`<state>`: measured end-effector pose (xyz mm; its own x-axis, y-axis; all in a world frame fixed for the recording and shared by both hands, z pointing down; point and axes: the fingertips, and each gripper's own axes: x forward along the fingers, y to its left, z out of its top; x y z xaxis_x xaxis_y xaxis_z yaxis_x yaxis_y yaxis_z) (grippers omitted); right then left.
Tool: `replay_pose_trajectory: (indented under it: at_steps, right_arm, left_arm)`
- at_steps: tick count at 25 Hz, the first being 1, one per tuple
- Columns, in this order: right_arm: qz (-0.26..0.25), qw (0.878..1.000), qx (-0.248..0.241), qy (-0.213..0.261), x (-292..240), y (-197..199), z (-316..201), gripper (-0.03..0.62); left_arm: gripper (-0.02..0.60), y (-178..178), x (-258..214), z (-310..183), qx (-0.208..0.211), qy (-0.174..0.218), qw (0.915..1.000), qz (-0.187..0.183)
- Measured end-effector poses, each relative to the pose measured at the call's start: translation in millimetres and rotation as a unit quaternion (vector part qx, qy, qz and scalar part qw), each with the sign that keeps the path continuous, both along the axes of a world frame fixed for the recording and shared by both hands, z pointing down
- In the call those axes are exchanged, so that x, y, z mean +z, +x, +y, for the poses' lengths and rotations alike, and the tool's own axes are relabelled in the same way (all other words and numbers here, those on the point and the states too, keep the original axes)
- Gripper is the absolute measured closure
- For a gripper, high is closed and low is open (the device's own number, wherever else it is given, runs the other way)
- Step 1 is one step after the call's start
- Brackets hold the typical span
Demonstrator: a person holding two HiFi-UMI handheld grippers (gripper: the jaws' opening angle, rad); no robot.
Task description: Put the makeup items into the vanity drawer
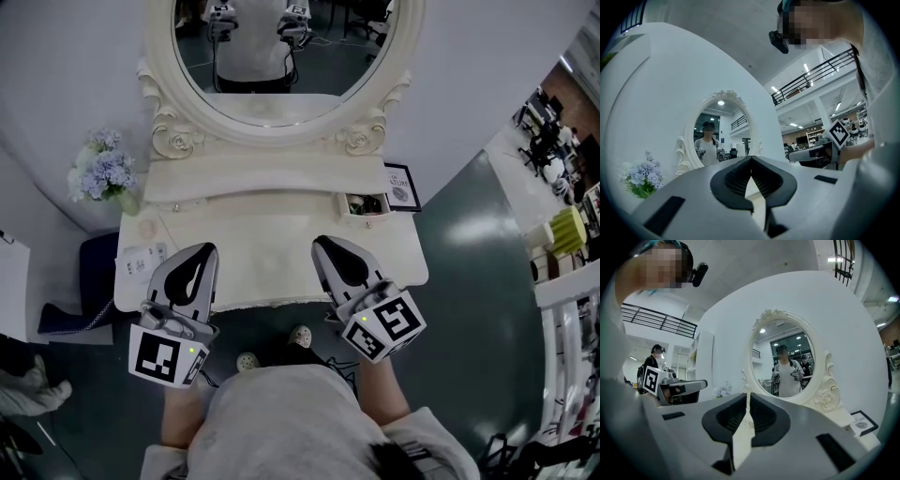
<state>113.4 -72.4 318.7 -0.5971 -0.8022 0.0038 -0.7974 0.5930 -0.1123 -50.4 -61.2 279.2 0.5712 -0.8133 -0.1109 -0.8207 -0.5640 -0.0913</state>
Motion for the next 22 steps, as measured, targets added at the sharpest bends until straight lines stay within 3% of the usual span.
replay_pose_trajectory:
  at_steps: [22]
  right_arm:
    - [0.007, 0.999, 0.021, 0.035, -8, -41, 53, 0.559]
  left_arm:
    - [0.567, -36, 3, 35, 0.02, 0.003, 0.9998, 0.003]
